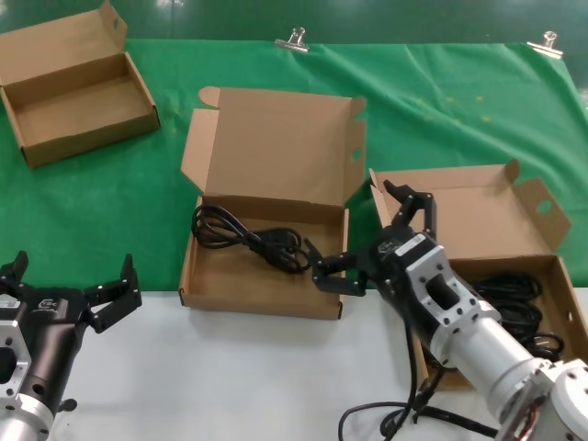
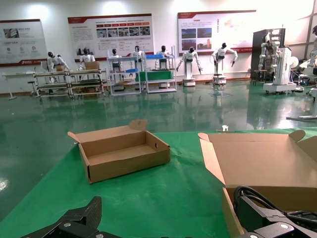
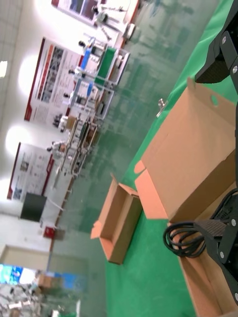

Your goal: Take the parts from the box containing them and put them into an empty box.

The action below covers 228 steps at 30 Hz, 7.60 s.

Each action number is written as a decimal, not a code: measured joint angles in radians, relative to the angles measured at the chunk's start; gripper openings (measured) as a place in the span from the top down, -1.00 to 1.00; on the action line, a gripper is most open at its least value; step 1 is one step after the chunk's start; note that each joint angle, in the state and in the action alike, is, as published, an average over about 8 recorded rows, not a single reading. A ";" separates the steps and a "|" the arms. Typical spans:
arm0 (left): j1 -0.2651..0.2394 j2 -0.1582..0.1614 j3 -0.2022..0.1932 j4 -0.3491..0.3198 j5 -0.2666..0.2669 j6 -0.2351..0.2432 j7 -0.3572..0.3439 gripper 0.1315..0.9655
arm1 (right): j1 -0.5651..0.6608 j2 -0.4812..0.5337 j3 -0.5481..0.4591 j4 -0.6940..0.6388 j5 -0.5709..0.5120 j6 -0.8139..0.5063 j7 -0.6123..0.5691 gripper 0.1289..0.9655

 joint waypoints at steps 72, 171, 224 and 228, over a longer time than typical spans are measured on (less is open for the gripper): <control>0.000 0.000 0.000 0.000 0.000 0.000 0.000 -1.00 | -0.461 -0.138 0.603 0.130 -0.499 -0.151 0.579 -1.00; 0.000 0.000 0.000 0.000 0.000 0.000 0.000 -1.00 | -0.461 -0.138 0.603 0.130 -0.499 -0.151 0.579 -1.00; 0.000 0.000 0.000 0.000 0.000 0.000 0.000 -1.00 | -0.461 -0.138 0.603 0.130 -0.499 -0.151 0.579 -1.00; 0.000 0.000 0.000 0.000 0.000 0.000 0.000 -1.00 | -0.461 -0.138 0.603 0.130 -0.499 -0.151 0.579 -1.00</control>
